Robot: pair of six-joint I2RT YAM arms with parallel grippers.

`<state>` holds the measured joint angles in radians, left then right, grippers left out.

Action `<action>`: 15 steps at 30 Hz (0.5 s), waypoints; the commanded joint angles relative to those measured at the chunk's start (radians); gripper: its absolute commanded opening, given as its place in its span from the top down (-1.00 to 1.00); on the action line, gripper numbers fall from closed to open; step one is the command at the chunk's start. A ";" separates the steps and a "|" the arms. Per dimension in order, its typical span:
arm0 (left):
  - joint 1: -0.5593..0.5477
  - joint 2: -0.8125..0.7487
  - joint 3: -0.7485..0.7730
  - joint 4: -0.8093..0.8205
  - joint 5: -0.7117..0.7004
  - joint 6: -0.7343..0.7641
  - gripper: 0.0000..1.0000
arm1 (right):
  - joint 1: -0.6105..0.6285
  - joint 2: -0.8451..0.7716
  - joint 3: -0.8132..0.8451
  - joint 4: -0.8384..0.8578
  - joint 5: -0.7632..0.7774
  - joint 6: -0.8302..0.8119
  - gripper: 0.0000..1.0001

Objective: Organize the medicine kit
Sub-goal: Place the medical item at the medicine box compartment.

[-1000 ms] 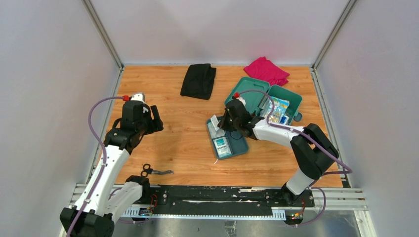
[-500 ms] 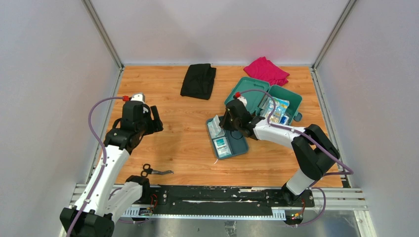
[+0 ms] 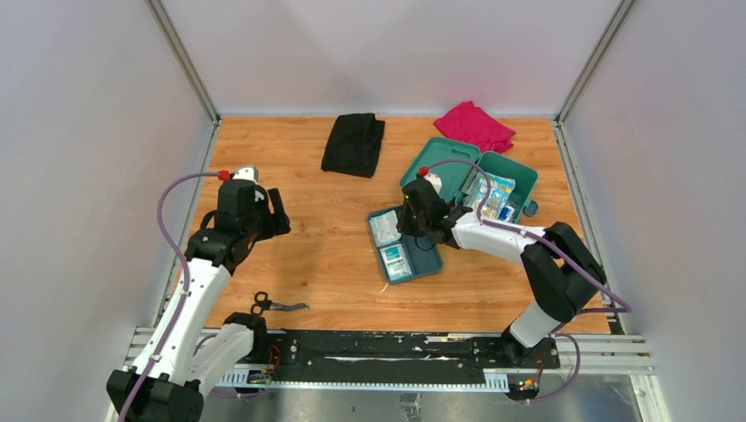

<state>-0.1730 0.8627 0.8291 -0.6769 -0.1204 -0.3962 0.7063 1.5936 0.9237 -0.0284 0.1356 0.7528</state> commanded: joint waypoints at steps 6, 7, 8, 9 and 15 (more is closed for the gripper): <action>0.006 -0.002 -0.004 0.005 0.002 0.007 -0.52 | -0.005 0.041 0.117 -0.061 -0.063 -0.134 0.62; 0.006 -0.001 -0.005 0.007 0.004 0.006 -0.52 | -0.005 0.065 0.141 -0.077 -0.088 -0.144 0.65; 0.006 0.000 -0.005 0.008 0.004 0.005 -0.52 | -0.004 0.088 0.163 -0.091 -0.101 -0.149 0.66; 0.006 0.002 -0.005 0.008 0.005 0.005 -0.52 | -0.004 0.111 0.180 -0.102 -0.111 -0.150 0.67; 0.006 0.000 -0.007 0.008 0.005 0.006 -0.52 | -0.004 0.200 0.241 -0.154 -0.089 -0.135 0.74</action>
<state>-0.1730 0.8631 0.8291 -0.6765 -0.1184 -0.3965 0.7063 1.7466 1.1324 -0.0921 0.0402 0.6331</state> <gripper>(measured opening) 0.761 0.135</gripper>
